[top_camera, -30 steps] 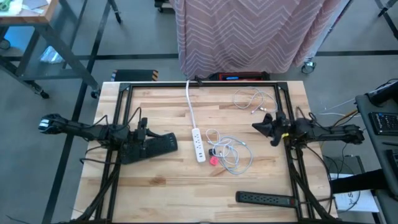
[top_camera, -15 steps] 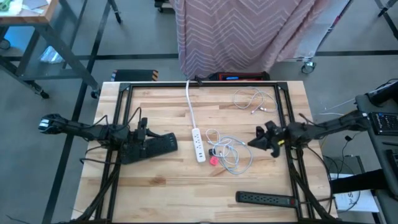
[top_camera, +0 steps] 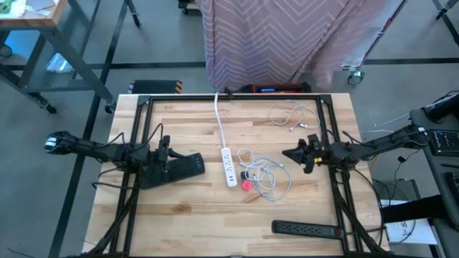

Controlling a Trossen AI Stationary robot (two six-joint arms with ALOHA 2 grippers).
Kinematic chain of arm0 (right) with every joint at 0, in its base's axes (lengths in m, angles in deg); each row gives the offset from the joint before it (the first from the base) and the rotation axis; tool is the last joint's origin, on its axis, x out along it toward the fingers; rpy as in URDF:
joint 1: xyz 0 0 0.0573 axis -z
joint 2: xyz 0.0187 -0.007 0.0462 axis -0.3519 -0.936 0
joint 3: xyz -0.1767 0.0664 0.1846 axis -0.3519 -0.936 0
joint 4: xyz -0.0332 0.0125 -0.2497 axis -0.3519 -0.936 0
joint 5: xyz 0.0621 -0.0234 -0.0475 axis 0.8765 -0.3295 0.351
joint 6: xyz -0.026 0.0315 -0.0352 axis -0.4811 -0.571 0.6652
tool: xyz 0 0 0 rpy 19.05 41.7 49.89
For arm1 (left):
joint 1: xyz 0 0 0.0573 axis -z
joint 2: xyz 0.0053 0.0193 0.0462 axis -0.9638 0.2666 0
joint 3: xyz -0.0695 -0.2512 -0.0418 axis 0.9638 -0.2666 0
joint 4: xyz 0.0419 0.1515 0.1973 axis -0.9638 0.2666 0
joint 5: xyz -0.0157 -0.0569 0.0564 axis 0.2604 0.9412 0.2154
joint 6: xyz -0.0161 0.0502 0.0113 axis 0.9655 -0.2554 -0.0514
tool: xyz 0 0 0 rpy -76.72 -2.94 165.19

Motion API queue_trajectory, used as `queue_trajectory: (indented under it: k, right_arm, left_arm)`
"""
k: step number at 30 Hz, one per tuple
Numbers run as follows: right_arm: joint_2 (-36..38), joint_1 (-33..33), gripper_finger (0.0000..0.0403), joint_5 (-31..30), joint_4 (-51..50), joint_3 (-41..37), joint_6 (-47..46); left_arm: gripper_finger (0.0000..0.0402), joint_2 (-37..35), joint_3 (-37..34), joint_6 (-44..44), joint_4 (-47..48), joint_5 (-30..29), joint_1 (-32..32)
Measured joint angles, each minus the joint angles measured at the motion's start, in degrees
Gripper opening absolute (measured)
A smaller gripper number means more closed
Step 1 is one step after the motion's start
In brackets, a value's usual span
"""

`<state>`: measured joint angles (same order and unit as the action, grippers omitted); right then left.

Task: Insert USB
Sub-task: Insert the white charger cable to the pink charger adapter

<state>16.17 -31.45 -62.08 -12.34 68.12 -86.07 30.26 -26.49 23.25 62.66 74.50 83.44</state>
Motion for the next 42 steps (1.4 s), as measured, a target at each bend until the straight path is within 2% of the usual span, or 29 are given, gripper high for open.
queue_trajectory:
  k: [12, 16, 21, 25, 33, 37, 40, 42]
  right_arm:
    - [-2.02, -0.28, 0.0, 0.24, 0.67, -0.01, 5.17]
    - [-5.43, -0.26, 0.0, -2.13, 7.66, -0.02, 13.09]
    - [-12.66, -0.28, 0.0, 0.85, 16.41, -0.02, 16.98]
    - [-21.2, -0.36, 0.0, 1.35, 27.74, 0.14, 19.82]
    - [-40.89, -0.66, 0.0, 3.87, 30.38, 7.11, 23.03]
    - [-46.23, -0.53, 0.0, 4.28, 31.5, 12.4, 25.75]
    - [-49.34, -0.26, 0.0, 4.29, 31.07, 16.49, 31.57]
    - [-50.73, -0.24, 0.0, 4.27, 28.15, 18.92, 33.63]
  left_arm:
    - [0.0075, 0.0, -0.01, -0.01, 0.0, 0.01, 0.0]
    - [0.0075, 0.0, -0.01, 0.0, -0.02, 0.0, 0.01]
    - [0.0075, -0.02, 0.0, 0.0, 0.0, 0.01, 0.0]
    - [0.0075, -0.01, -0.01, 0.0, 0.0, 0.02, 0.01]
    - [0.0075, 0.0, -0.02, 0.0, -0.04, 0.01, 0.0]
    - [0.0075, 0.0, -0.01, -0.01, 0.0, 0.02, 0.02]
    - [0.0075, 0.0, -0.02, 0.0, 0.0, 0.0, 0.02]
    - [0.0075, 0.0, -0.01, -0.01, -0.01, 0.01, 0.02]
